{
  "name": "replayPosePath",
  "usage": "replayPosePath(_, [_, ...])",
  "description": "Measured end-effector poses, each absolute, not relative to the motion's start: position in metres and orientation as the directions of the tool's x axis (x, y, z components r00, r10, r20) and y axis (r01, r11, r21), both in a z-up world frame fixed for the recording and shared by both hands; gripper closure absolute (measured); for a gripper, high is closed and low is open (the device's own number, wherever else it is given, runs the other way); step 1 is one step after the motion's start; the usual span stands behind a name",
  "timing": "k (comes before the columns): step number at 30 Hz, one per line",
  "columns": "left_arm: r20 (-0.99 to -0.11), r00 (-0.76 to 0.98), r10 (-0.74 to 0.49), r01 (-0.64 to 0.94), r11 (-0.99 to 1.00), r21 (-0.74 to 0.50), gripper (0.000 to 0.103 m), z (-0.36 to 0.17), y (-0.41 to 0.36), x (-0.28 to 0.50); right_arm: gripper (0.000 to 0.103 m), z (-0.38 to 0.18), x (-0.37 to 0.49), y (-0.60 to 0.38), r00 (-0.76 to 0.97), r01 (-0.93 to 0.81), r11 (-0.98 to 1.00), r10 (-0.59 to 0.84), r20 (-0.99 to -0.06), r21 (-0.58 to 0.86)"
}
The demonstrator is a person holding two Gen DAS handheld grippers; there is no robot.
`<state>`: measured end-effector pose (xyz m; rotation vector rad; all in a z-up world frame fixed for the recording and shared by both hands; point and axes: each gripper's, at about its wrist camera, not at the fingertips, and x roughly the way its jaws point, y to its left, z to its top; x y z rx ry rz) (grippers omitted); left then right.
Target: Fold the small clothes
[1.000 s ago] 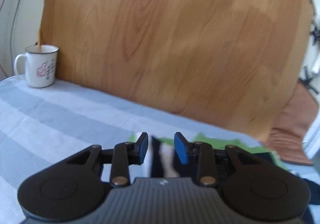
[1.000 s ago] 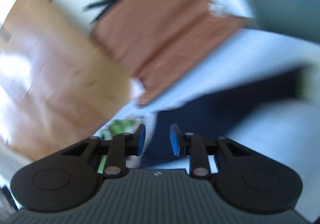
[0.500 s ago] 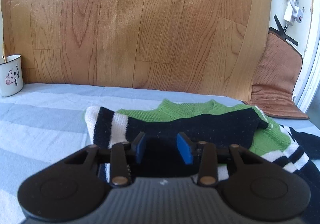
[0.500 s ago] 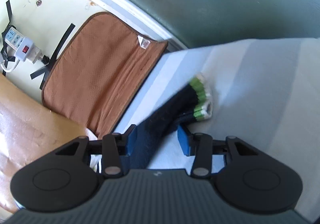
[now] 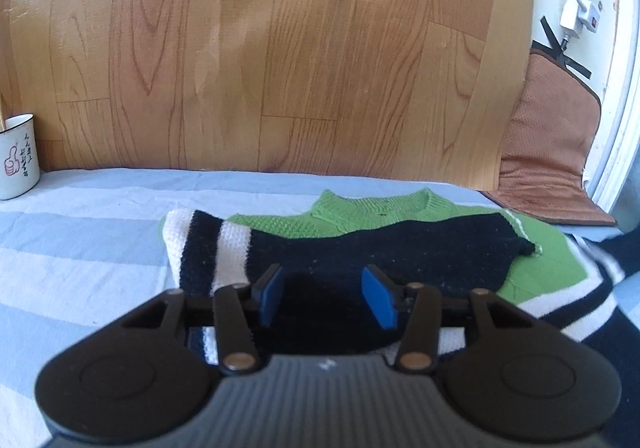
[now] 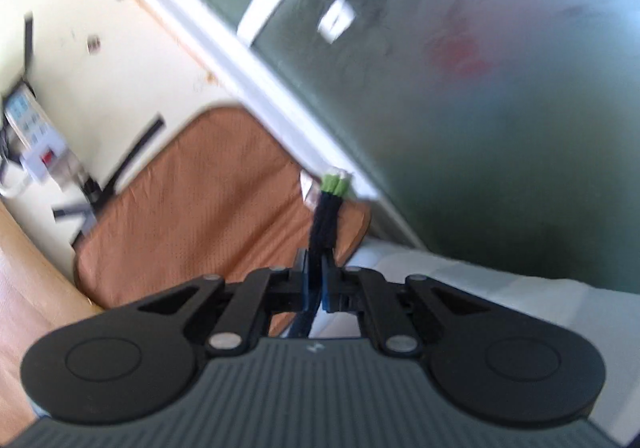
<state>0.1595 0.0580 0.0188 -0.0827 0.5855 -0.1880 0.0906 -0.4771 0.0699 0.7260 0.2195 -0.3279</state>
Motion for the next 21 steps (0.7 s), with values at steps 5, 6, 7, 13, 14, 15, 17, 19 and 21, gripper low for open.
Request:
replayPosePath(5, [-0.526,0.824,-0.212,0.151,0.976,-0.156,0.056,0.021,0.064,0.157,0.095,0.092,0.106,-0.423,0.958,0.263,0.773,-0.139,-0.25,0.577])
replayPosePath(6, [-0.521,0.826,-0.215,0.143,0.974,-0.175,0.056,0.022,0.068,0.157,0.095,0.101,0.108,-0.403,0.965,0.229,0.81,-0.116,-0.234,0.541])
replayPosePath(7, [-0.517,0.828,-0.216,0.131,0.972,-0.197,0.056,0.025,0.073,0.157,0.095,0.11,0.11,-0.381,0.973,0.184,0.843,-0.082,-0.216,0.506])
replayPosePath(13, [-0.486,0.845,-0.223,0.031,0.928,-0.371,0.056,0.041,0.119,0.159,0.095,0.139,0.12,-0.222,0.951,-0.188,0.943,0.244,-0.191,0.273])
replayPosePath(14, [-0.484,0.844,-0.231,0.025,0.918,-0.396,0.056,0.041,0.126,0.16,0.095,0.137,0.123,-0.194,0.933,-0.246,0.942,0.294,-0.209,0.228])
replayPosePath(15, [-0.484,0.841,-0.242,0.021,0.908,-0.418,0.056,0.042,0.131,0.16,0.095,0.133,0.125,-0.166,0.914,-0.299,0.937,0.336,-0.228,0.182])
replayPosePath(17, [-0.482,0.837,-0.26,0.017,0.891,-0.453,0.056,0.042,0.14,0.161,0.095,0.119,0.125,-0.117,0.871,-0.397,0.912,0.411,-0.27,0.107])
replayPosePath(19, [-0.476,0.833,-0.283,0.021,0.876,-0.482,0.056,0.043,0.147,0.162,0.095,0.102,0.127,-0.077,0.822,-0.475,0.877,0.471,-0.32,0.072])
replayPosePath(21, [-0.471,0.83,-0.3,0.024,0.862,-0.506,0.056,0.044,0.152,0.162,0.095,0.08,0.129,-0.048,0.772,-0.532,0.845,0.514,-0.375,0.062])
